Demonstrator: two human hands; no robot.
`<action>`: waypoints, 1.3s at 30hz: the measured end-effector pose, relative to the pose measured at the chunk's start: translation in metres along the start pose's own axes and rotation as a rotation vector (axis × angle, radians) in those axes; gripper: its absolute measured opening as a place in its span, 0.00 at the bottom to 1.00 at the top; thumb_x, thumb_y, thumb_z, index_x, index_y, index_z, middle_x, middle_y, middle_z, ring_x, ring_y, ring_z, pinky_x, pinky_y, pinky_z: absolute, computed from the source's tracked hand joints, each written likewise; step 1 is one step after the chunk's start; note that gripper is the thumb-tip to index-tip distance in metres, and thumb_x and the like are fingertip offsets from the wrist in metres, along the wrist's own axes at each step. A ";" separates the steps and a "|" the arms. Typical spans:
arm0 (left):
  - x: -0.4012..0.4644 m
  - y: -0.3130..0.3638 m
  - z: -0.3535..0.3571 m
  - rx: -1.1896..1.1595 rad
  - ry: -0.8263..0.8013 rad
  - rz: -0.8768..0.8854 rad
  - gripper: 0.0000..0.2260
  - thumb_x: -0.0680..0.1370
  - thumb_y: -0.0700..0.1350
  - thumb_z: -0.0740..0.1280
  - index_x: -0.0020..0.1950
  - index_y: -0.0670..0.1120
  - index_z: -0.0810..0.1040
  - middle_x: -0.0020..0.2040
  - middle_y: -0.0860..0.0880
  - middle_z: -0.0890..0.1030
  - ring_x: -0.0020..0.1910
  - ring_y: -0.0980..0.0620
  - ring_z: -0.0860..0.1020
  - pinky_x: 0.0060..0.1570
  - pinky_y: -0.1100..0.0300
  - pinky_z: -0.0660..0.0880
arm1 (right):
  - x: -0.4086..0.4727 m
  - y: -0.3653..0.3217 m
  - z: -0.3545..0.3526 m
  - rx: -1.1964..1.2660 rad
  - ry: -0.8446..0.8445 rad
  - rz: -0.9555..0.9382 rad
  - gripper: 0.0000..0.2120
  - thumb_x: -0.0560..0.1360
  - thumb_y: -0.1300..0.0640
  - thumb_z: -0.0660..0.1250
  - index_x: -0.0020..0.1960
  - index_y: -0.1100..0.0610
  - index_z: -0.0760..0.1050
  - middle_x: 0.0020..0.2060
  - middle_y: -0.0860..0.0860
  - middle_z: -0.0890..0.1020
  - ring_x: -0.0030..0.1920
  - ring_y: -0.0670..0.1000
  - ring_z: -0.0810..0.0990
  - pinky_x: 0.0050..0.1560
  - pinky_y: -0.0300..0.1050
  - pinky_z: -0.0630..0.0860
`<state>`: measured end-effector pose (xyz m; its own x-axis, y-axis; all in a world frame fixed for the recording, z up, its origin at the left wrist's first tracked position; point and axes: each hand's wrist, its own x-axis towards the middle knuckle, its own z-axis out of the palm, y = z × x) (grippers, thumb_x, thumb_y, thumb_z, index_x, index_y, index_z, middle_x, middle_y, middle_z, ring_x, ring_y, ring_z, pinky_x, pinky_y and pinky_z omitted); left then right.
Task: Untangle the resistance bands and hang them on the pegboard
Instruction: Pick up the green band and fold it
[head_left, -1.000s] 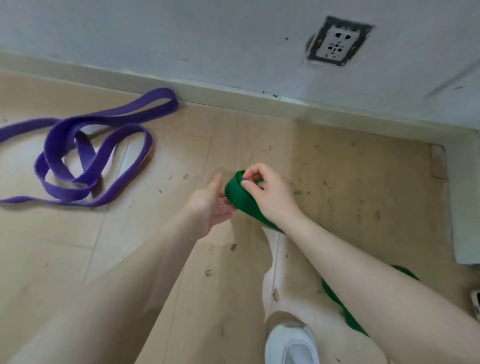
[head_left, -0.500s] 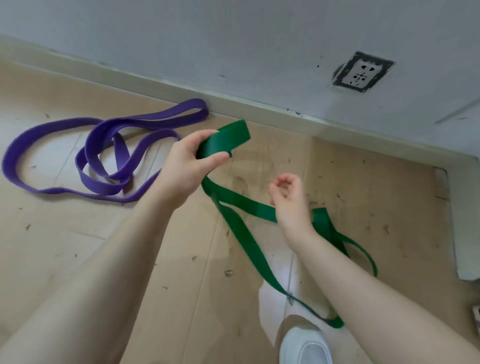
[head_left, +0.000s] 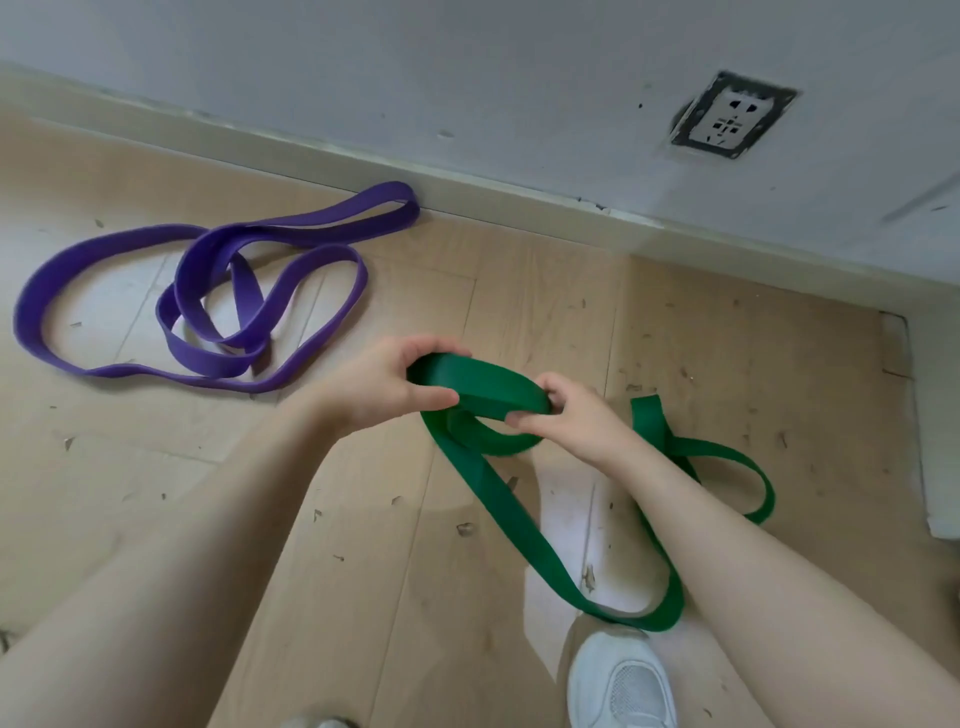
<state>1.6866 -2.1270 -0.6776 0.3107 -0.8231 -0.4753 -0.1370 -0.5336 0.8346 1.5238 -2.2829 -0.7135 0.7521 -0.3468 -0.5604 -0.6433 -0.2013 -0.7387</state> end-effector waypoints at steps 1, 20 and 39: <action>0.001 -0.003 0.002 0.070 0.012 -0.005 0.18 0.74 0.41 0.70 0.61 0.52 0.71 0.53 0.54 0.77 0.52 0.57 0.76 0.46 0.68 0.77 | -0.001 0.003 -0.007 0.003 0.006 0.022 0.13 0.70 0.49 0.72 0.50 0.50 0.73 0.46 0.46 0.81 0.47 0.46 0.80 0.49 0.44 0.76; 0.018 0.034 0.028 -0.192 0.515 -0.186 0.15 0.76 0.53 0.65 0.60 0.49 0.71 0.50 0.50 0.79 0.42 0.53 0.80 0.32 0.64 0.77 | -0.001 -0.002 -0.048 0.313 0.700 -0.009 0.19 0.78 0.59 0.62 0.68 0.52 0.66 0.66 0.46 0.69 0.64 0.42 0.66 0.66 0.38 0.62; 0.004 0.077 0.017 -1.106 0.502 -0.196 0.21 0.79 0.35 0.59 0.72 0.44 0.65 0.60 0.42 0.77 0.50 0.46 0.81 0.46 0.52 0.81 | -0.016 -0.050 0.009 -0.107 0.639 -0.273 0.03 0.77 0.60 0.63 0.50 0.55 0.74 0.41 0.44 0.77 0.44 0.47 0.76 0.44 0.40 0.73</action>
<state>1.6614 -2.1745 -0.6197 0.5971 -0.4514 -0.6631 0.7474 0.0127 0.6643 1.5454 -2.2592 -0.6715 0.6784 -0.7346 -0.0061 -0.4784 -0.4354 -0.7626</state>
